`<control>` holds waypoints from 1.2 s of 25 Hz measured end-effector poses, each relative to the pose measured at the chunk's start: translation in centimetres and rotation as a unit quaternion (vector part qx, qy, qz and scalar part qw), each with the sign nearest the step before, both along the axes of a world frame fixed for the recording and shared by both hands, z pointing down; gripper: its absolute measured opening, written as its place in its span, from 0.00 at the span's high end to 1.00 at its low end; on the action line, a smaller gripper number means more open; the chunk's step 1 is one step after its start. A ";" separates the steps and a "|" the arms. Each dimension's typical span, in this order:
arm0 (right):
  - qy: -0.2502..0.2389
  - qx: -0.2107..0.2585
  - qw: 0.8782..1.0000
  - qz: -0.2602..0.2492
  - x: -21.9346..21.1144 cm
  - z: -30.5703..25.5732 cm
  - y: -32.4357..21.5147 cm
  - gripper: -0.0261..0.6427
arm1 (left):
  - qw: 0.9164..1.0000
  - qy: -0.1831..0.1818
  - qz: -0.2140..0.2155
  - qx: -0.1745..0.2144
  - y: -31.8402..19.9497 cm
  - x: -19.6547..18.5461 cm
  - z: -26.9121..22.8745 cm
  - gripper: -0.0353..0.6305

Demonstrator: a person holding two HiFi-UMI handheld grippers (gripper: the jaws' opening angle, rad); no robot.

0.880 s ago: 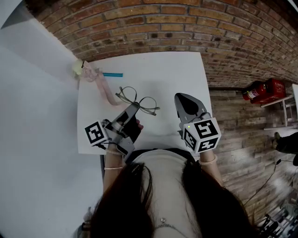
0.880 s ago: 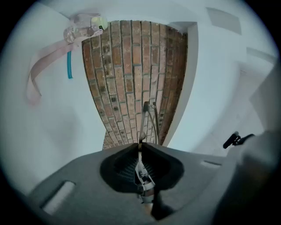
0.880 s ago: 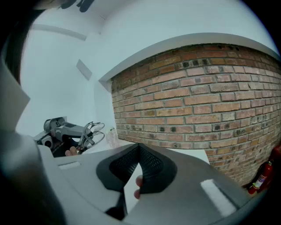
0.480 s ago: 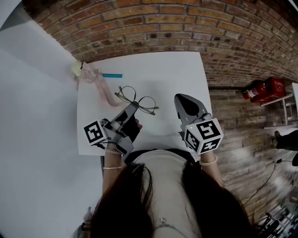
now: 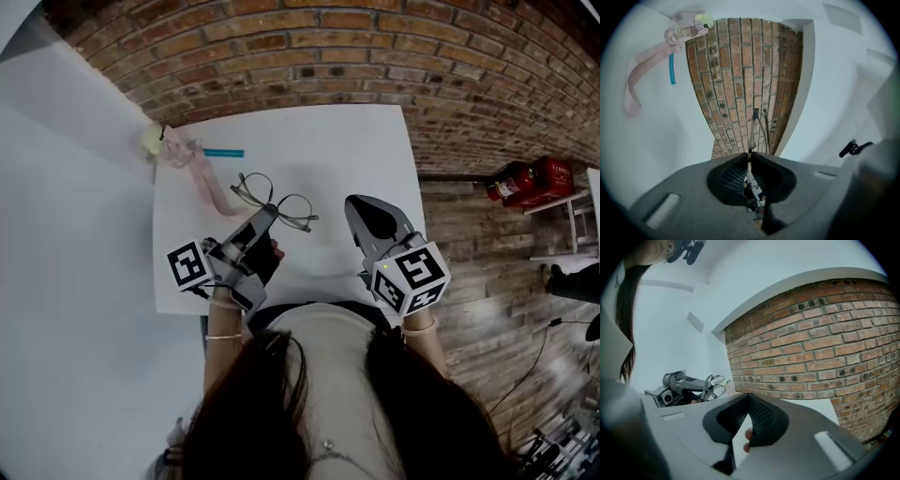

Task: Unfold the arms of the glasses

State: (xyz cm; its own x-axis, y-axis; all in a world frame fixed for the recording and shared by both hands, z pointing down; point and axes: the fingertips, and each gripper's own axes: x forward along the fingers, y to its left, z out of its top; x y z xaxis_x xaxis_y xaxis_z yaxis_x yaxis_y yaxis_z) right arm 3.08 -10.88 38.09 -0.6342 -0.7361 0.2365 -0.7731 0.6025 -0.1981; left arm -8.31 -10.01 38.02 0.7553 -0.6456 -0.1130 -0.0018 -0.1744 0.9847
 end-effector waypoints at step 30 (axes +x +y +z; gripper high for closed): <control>-0.014 0.009 0.989 -0.149 -4.3 -0.4 3.2 0.89 | 1.000 -0.003 0.024 -0.015 -0.6 0.5 0.6 0.91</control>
